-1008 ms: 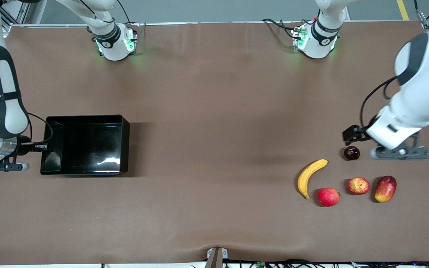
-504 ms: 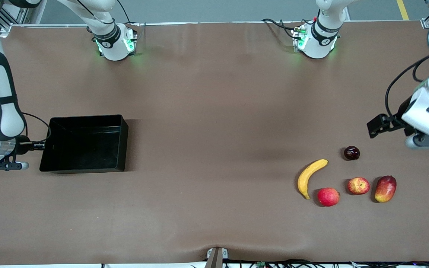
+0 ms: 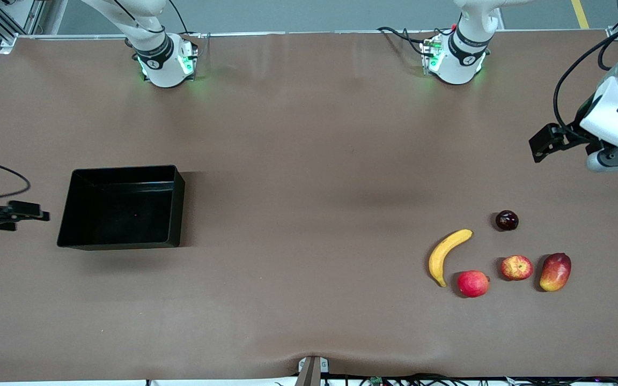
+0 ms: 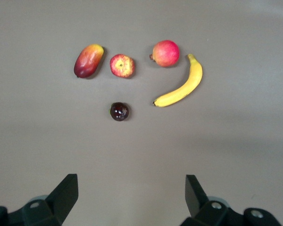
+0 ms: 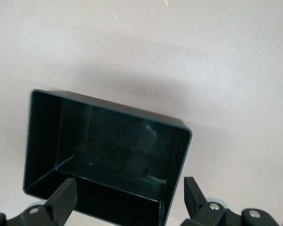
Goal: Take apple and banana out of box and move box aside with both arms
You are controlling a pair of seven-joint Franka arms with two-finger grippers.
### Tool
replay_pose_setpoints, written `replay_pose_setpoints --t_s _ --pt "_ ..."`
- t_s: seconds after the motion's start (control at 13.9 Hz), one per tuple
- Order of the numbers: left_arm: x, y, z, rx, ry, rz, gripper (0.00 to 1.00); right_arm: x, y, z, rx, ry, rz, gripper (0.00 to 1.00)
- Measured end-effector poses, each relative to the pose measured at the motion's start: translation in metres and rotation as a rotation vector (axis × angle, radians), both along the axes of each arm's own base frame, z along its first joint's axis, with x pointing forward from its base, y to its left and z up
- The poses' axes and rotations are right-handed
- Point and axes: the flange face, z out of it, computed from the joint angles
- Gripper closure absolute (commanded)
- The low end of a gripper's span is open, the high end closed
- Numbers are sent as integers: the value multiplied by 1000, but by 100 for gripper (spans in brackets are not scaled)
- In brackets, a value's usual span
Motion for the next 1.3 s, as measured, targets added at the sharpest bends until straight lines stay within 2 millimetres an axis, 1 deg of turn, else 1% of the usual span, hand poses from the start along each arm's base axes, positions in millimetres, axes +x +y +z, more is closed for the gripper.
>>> replay_pose_setpoints --t_s 0.14,0.29,0.36,0.43,0.5,0.58,0.65,0.72,0.86,1.08,1.15,1.22,1.3 --pt "-12 5 2 7 6 -12 0 6 17 41 -38 -47 68 0" --pt "-23 6 3 5 10 -23 0 3 37 80 -49 -84 98 0" --pt "-28 5 2 6 10 -29 0 -6 49 103 -51 -89 92 0" --pt "-32 4 0 5 11 -36 0 -21 62 124 -49 -58 44 0" --pt "-35 3 -1 -1 9 -39 0 -39 76 142 -50 2 -49 0" --pt "-35 2 -1 -13 6 -40 0 -56 88 156 -58 62 -157 0" --pt "-36 1 0 -23 3 -41 0 -69 98 166 -70 105 -245 0" --pt "-36 1 1 -26 1 -43 0 -79 107 173 -79 127 -298 0" --pt "-36 0 2 -28 -1 -44 0 -99 116 182 -87 136 -330 0" --pt "-37 -2 2 -30 1 -57 0 -133 120 182 -83 97 -331 0" --pt "-37 -3 2 -34 3 -75 0 -144 127 180 -96 82 -313 0" --pt "-37 -3 2 -41 5 -90 0 -151 139 181 -134 65 -288 0" --pt "-37 -2 2 -48 7 -99 0 -154 152 183 -170 46 -261 0"
